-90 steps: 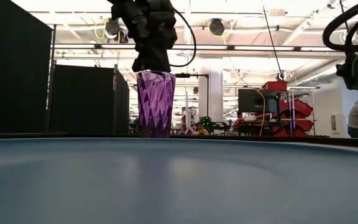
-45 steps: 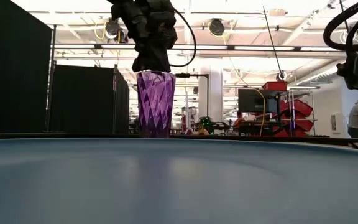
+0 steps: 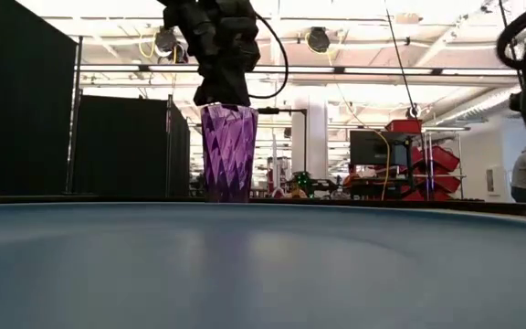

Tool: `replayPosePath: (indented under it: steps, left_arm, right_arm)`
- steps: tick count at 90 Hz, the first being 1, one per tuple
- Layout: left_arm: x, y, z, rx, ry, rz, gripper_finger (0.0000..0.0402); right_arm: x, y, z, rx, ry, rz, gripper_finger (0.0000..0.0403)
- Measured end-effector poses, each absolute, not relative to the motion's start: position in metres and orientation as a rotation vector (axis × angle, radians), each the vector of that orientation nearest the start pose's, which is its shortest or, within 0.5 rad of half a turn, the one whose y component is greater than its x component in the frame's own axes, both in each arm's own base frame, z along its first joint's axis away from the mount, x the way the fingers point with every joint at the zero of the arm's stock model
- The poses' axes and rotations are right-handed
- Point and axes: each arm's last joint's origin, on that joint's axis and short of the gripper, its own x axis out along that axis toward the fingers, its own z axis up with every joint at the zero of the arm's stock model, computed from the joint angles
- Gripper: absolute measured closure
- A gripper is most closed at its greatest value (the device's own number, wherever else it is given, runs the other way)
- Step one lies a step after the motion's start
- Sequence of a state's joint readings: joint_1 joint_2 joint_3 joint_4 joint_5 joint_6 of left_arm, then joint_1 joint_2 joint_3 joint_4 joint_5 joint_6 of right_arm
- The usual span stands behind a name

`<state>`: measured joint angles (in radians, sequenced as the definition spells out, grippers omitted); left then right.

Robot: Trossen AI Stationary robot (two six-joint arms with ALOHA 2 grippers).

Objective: Set table place
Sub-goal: Put the spoon beside the knife, then put the violet cup on top of the knife

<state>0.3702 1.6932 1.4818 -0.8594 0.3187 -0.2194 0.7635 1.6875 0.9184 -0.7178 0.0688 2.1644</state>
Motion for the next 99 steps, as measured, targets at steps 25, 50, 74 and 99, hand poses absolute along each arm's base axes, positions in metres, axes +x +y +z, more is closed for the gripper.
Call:
replayPosePath:
  steps: [25, 50, 74, 99]
  left_arm:
    - [0.3282, 0.1177, 0.2884, -0.548, 1.023, 0.149, 0.0309]
    - [0.3283, 0.1178, 0.2885, -0.546, 1.022, 0.148, 0.0309]
    - [0.3284, 0.1178, 0.2885, -0.545, 1.02, 0.148, 0.0309]
    - [0.3285, 0.1178, 0.2886, -0.545, 1.019, 0.148, 0.0309]
  right_arm:
    - [0.1986, 0.1896, 0.1422, 1.142, 1.217, -1.046, 0.0402]
    - [0.1988, 0.1898, 0.1422, 1.132, 1.217, -1.032, 0.0369]
    - [0.1991, 0.1897, 0.1422, 1.104, 1.227, -1.004, 0.0322]
    - [0.2027, 0.1851, 0.1449, 1.075, 1.259, -0.952, 0.0297]
